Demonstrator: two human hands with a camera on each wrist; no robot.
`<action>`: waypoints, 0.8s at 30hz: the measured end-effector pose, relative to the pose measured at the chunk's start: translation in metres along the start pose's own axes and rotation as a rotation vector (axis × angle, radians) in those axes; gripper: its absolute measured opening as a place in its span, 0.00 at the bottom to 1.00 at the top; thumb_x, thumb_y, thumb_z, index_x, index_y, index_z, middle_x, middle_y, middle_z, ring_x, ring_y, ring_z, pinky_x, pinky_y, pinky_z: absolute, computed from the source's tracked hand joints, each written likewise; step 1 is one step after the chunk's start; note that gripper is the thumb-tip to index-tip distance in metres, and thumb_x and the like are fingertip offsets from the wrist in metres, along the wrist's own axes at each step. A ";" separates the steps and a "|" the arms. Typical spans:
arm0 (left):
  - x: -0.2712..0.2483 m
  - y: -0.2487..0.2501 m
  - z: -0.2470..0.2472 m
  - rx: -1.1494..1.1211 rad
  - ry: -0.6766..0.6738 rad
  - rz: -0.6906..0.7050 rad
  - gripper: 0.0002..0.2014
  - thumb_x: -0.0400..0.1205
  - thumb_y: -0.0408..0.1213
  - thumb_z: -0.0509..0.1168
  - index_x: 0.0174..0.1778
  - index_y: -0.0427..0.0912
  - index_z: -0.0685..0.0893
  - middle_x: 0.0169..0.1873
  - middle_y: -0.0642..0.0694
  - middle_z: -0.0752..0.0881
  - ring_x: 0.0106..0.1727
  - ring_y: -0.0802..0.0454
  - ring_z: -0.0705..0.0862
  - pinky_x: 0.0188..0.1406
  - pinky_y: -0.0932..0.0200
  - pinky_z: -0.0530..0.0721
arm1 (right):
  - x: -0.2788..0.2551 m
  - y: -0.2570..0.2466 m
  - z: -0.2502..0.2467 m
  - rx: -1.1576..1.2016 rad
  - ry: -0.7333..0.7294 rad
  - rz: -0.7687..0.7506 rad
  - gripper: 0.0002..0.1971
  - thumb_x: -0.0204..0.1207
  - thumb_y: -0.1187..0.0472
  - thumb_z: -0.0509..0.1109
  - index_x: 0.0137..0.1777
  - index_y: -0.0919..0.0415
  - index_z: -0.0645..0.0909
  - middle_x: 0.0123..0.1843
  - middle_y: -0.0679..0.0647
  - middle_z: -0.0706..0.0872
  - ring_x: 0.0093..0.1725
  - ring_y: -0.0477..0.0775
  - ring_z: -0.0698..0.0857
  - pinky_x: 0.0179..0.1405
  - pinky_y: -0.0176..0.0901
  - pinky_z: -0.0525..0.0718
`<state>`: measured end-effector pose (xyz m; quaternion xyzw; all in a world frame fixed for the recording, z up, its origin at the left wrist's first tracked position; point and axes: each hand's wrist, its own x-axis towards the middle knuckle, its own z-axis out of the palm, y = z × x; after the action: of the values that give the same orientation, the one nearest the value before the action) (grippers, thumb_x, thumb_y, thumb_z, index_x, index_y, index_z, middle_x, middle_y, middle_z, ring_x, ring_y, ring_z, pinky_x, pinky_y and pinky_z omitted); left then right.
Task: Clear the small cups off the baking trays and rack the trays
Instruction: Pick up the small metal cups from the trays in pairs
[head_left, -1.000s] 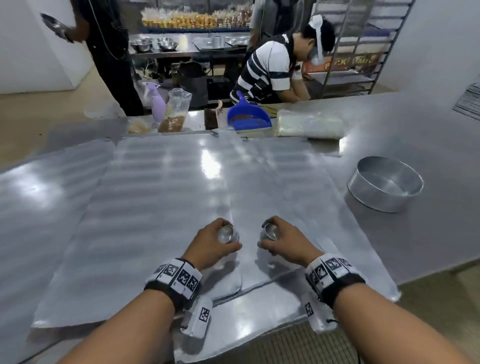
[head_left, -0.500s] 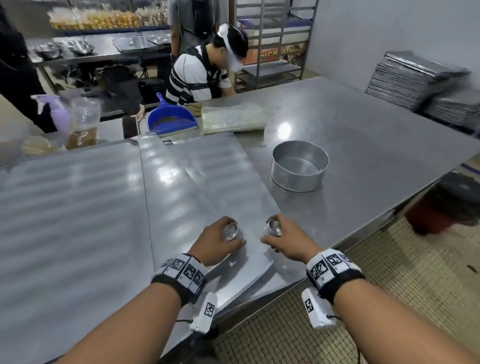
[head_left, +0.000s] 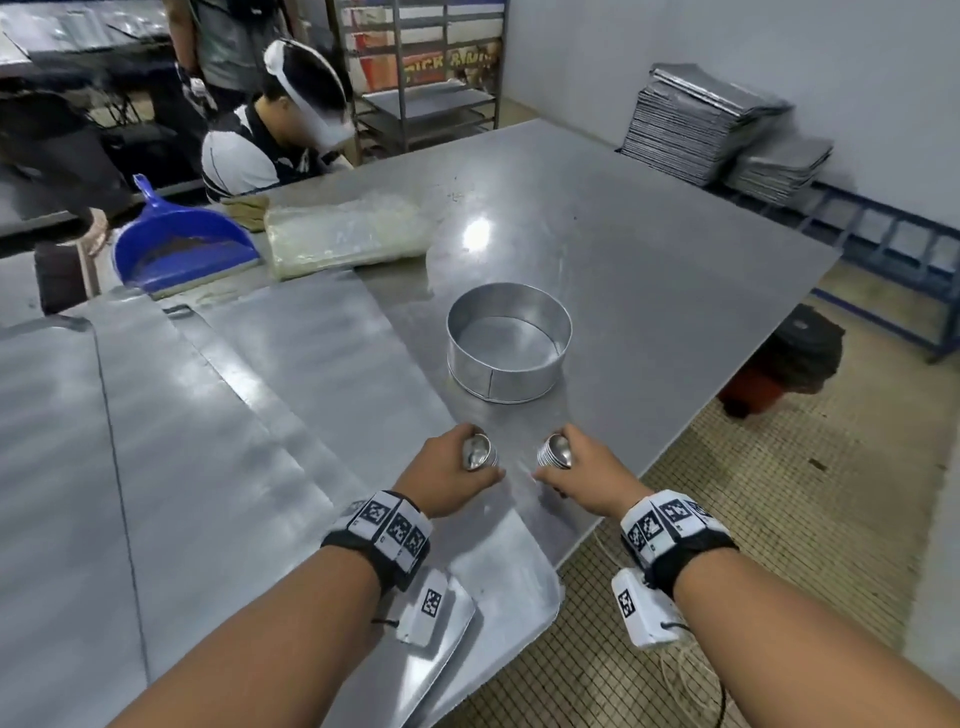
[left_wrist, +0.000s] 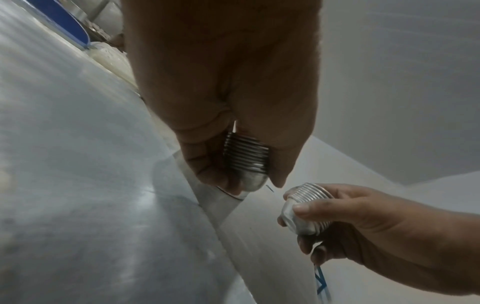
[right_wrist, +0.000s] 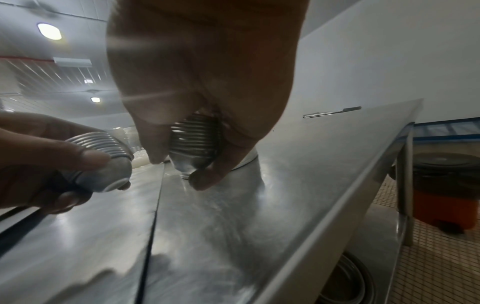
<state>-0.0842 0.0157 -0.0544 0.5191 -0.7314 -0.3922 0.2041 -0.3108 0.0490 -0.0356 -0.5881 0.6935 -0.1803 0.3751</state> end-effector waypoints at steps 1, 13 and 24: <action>0.008 0.000 0.004 0.008 -0.008 -0.001 0.22 0.75 0.53 0.78 0.59 0.49 0.81 0.48 0.50 0.88 0.47 0.51 0.86 0.43 0.61 0.76 | 0.004 0.003 -0.004 -0.001 -0.001 0.008 0.21 0.73 0.52 0.79 0.60 0.52 0.75 0.53 0.53 0.87 0.43 0.51 0.86 0.53 0.48 0.86; 0.074 0.024 0.053 0.195 -0.036 -0.160 0.24 0.77 0.46 0.74 0.67 0.44 0.78 0.58 0.42 0.87 0.59 0.42 0.84 0.54 0.55 0.80 | 0.079 0.049 -0.050 -0.324 -0.160 -0.121 0.26 0.75 0.49 0.74 0.70 0.51 0.70 0.65 0.56 0.85 0.60 0.60 0.84 0.56 0.46 0.79; 0.079 0.061 0.110 0.120 0.269 -0.422 0.25 0.72 0.50 0.71 0.65 0.55 0.76 0.55 0.50 0.83 0.57 0.47 0.84 0.59 0.51 0.82 | 0.131 0.078 -0.091 -0.381 -0.316 -0.370 0.30 0.71 0.51 0.78 0.72 0.51 0.72 0.69 0.56 0.81 0.65 0.61 0.81 0.61 0.46 0.78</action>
<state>-0.2282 -0.0077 -0.0825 0.7189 -0.5951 -0.3095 0.1822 -0.4339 -0.0738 -0.0709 -0.7850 0.5289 -0.0185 0.3221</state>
